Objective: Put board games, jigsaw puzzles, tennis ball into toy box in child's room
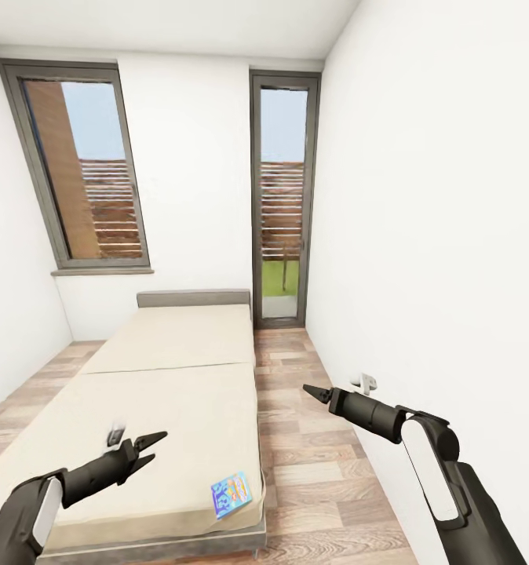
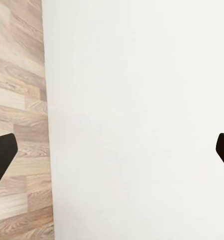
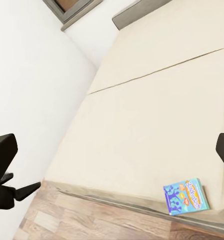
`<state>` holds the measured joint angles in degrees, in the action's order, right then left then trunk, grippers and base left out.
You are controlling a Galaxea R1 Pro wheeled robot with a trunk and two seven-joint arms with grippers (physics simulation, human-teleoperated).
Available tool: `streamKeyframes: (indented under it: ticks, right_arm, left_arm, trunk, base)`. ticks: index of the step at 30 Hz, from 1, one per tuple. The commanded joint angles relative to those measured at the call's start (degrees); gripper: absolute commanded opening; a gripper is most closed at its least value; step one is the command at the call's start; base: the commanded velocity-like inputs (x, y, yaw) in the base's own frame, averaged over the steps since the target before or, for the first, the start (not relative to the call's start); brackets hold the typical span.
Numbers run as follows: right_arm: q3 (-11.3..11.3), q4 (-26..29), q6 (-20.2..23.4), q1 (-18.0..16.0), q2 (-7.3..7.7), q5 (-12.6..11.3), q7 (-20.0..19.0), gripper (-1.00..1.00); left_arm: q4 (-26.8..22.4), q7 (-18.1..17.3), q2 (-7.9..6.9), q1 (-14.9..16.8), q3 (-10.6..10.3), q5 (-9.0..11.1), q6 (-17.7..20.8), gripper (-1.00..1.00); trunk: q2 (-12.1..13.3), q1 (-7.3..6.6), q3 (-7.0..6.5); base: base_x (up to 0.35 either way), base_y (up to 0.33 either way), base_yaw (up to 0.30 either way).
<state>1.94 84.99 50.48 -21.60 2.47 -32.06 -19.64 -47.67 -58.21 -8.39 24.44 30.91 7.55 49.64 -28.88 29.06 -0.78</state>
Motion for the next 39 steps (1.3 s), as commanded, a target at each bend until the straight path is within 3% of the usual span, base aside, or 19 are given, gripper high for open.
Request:
streamKeyframes:
  ticks: [1,16,26,39]
  right_arm:
    - [0.1,0.0,0.2,0.0,-0.01,0.3,-0.4,1.0]
    - [0.1,0.1,-0.1,0.0,-0.1,0.2,-0.3,1.0]
    - [0.2,-0.1,-0.2,0.0,-2.52,0.4,-0.2,1.0]
    - [0.2,-0.2,-0.2,0.0,-2.83,0.4,-0.2,1.0]
  left_arm:
    - [0.8,-0.1,0.01,0.0,0.1,0.1,0.0,1.0]
    - [2.3,3.9,0.17,0.1,0.3,0.3,-0.4,1.0]
    - [2.6,4.1,0.2,0.1,0.2,0.3,-0.7,1.0]
    - [6.2,4.1,0.09,0.2,0.1,0.4,-5.6,1.0]
  trunk:
    - [-0.5,0.24,0.2]
    - [-6.5,3.54,2.9]
    - [-10.5,5.73,4.69]
    - [-15.7,8.59,7.03]
  base:
    - [0.0,0.0,0.0]
    - [0.0,0.0,0.0]
    - [0.0,0.0,0.0]
    - [0.0,0.0,0.0]
